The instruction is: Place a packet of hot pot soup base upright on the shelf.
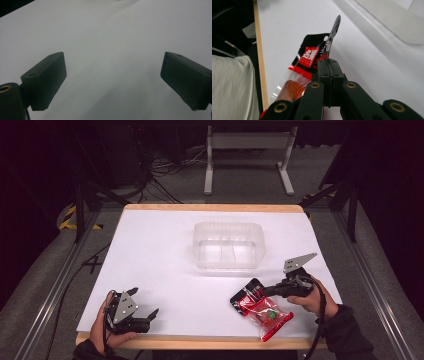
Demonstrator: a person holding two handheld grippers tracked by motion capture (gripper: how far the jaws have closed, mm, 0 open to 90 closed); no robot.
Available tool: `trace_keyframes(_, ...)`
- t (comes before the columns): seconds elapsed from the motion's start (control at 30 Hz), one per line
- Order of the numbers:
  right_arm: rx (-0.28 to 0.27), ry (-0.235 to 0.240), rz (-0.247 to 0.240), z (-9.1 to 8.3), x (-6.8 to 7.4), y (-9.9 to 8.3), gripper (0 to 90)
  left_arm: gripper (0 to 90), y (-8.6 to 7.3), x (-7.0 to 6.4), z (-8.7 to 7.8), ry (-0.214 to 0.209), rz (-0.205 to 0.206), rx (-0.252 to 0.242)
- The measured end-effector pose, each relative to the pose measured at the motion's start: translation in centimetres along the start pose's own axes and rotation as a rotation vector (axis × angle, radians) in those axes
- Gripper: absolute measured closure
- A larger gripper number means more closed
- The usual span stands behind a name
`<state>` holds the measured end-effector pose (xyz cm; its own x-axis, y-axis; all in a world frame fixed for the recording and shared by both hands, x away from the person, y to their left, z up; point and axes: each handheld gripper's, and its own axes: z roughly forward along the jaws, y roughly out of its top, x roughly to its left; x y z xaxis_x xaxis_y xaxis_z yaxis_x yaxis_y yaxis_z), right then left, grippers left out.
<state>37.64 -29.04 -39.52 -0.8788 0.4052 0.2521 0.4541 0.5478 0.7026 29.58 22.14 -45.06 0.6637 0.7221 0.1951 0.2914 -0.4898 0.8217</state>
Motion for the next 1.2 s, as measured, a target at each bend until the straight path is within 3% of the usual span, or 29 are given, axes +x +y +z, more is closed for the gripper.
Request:
trace_keyframes(0.27, -0.061, -0.088, -0.040, -3.0, 2.4, 0.5, 90.0, 7.1, 0.1, 0.0, 0.0, -0.001, 0.000, -0.001)
trace_keyframes(0.33, -0.059, -0.091, -0.038, -3.0, 2.4, 0.4, 90.0, 7.1, 0.0, -0.1, 0.0, -0.002, -0.002, 0.001)
trace_keyframes(0.43, -0.046, -0.045, -0.006, -2.7, 1.7, 0.1, 85.0, 7.1, 0.0, 0.0, -0.1, -0.001, -0.001, 0.000)
trace_keyframes(0.47, -0.034, -0.008, 0.006, -2.4, 1.3, -0.1, 76.3, 7.1, 0.0, 0.0, -0.1, -0.001, 0.002, 0.001)
trace_keyframes(0.53, -0.010, 0.027, 0.021, -1.8, 0.8, -0.4, 73.0, 7.1, 0.0, 0.1, 0.0, -0.003, 0.001, 0.002)
trace_keyframes(0.6, 0.011, 0.092, 0.021, -1.1, 0.6, -0.5, 63.4, 7.1, 0.0, 0.1, 0.0, -0.003, 0.001, 0.004)
trace_keyframes(0.67, 0.051, 0.116, 0.034, 0.0, 0.3, -0.5, 58.0, 7.2, 0.0, 0.0, 0.1, -0.003, -0.001, 0.004)
trace_keyframes(0.83, 0.162, 0.101, 0.035, 3.1, -0.1, -0.4, 55.2, 7.2, 0.0, 0.0, 0.0, 0.000, 0.003, 0.007)
trace_keyframes(0.9, 0.200, 0.096, 0.025, 4.3, 0.0, -0.2, 50.3, 7.2, 0.0, 0.1, 0.1, -0.001, 0.004, 0.008)
trace_keyframes(1.1, 0.207, 0.126, 0.002, 6.0, 0.2, 0.7, 43.8, 7.3, 0.0, 0.0, 0.1, 0.000, 0.003, 0.013)
trace_keyframes(1.17, 0.210, 0.114, -0.002, 6.4, 0.4, 1.0, 45.4, 7.3, 0.0, 0.1, 0.2, 0.000, 0.004, 0.012)
trace_keyframes(1.2, 0.218, 0.096, -0.012, 6.5, 0.5, 1.1, 50.5, 7.4, 0.0, 0.1, 0.2, 0.002, 0.006, 0.012)
